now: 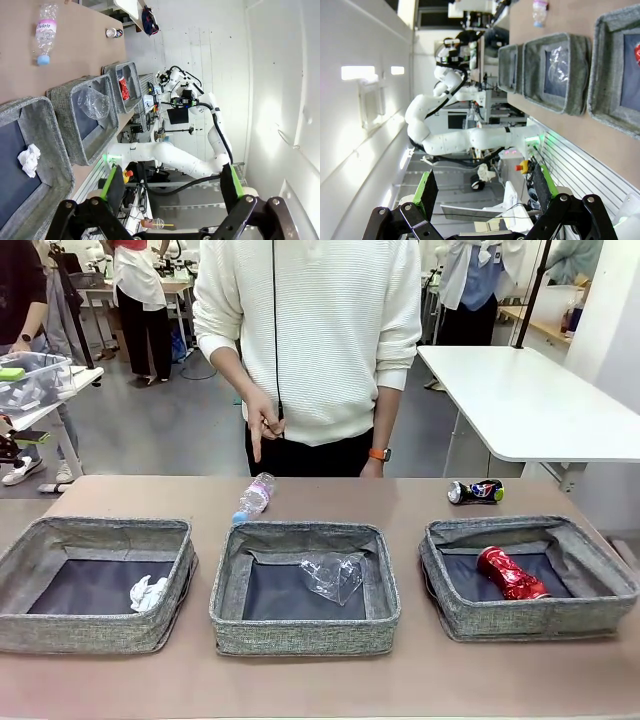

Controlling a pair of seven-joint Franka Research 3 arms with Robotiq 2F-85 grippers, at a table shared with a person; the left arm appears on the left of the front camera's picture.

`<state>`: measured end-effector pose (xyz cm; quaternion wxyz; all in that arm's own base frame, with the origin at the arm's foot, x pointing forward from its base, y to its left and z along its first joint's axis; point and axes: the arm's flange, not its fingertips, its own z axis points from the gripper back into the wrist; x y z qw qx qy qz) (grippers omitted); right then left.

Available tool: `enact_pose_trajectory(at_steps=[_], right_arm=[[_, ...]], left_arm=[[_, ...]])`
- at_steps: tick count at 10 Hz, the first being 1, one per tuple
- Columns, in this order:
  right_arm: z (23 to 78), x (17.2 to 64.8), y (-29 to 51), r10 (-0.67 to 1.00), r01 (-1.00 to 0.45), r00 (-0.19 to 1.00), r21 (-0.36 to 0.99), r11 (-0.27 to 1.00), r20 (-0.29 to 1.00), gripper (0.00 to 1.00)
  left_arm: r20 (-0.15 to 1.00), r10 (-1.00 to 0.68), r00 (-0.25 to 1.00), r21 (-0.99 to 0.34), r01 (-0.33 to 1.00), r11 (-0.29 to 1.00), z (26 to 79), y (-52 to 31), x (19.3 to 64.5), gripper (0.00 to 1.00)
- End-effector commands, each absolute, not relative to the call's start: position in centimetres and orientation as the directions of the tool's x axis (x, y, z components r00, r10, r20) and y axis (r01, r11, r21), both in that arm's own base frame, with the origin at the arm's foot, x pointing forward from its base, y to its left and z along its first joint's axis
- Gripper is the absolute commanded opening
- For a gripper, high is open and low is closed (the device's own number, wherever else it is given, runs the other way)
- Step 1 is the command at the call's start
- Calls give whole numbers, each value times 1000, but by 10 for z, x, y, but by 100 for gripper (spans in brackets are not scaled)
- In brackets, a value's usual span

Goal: Sort the waste into the appropriate baskets.
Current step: Pick up the waste item pointed out by the person.

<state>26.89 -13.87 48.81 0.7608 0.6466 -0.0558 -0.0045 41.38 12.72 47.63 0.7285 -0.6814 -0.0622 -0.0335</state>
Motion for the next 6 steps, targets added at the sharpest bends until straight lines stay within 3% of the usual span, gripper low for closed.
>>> enact_pose_trajectory(at_steps=[1, 2, 3, 4, 6], right_arm=[[490, 269, -137, -88, -79, 992, 985, 157, 93, 100], [490, 269, -137, -88, -79, 992, 985, 157, 93, 100], [490, 269, -137, -88, -79, 992, 985, 157, 93, 100], [490, 269, -137, -88, -79, 992, 985, 157, 93, 100], [490, 269, -137, -88, -79, 992, 985, 157, 93, 100]], left_arm=[[152, 37, 988, -987, 150, 62, 477, 128, 414, 100], [136, 36, 990, -989, 134, 69, 476, 127, 414, 100], [178, 46, 983, -971, 167, 173, 487, 90, 431, 100], [225, -81, 971, -928, 239, 287, 502, 37, 451, 100], [277, -159, 947, -733, 316, 603, 521, -78, 498, 100]])
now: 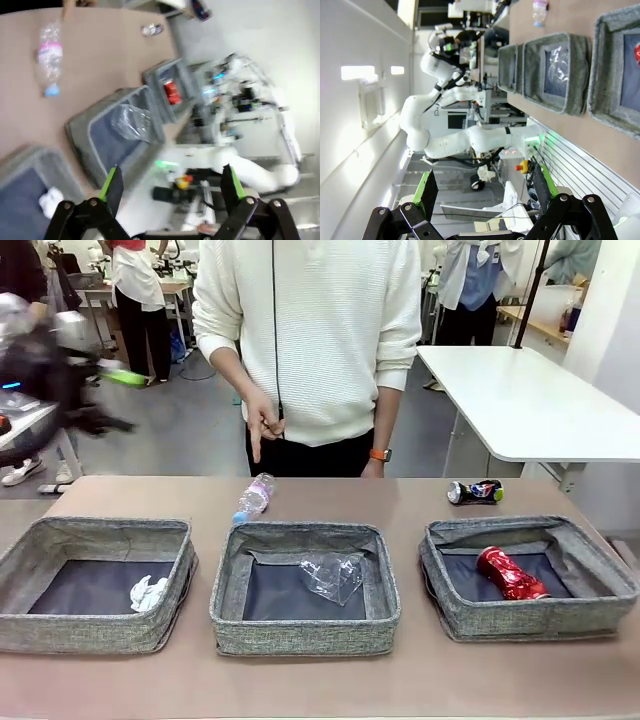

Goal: Sort the waste into the appropriate baskets.
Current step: Pick up the waste item pointed out by the person.

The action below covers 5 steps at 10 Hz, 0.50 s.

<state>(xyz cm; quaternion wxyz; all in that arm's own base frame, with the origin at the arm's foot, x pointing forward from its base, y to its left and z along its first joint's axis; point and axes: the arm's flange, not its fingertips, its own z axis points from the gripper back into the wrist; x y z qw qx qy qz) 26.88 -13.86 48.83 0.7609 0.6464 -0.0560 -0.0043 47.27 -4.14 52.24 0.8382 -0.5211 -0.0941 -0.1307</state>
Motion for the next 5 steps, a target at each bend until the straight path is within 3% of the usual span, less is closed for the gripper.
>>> enact_pose_trajectory(at_steps=[1, 3, 5], right_arm=[[490, 269, -137, -88, -79, 992, 985, 157, 93, 100], [490, 269, -137, -88, -79, 992, 985, 157, 93, 100], [490, 269, -137, -88, -79, 992, 985, 157, 93, 100]], left_arm=[[290, -214, 933, -598, 352, 720, 517, -123, 511, 100], [338, -300, 892, -264, 396, 879, 490, -193, 510, 100], [314, -419, 852, 19, 435, 900, 462, -218, 506, 100]])
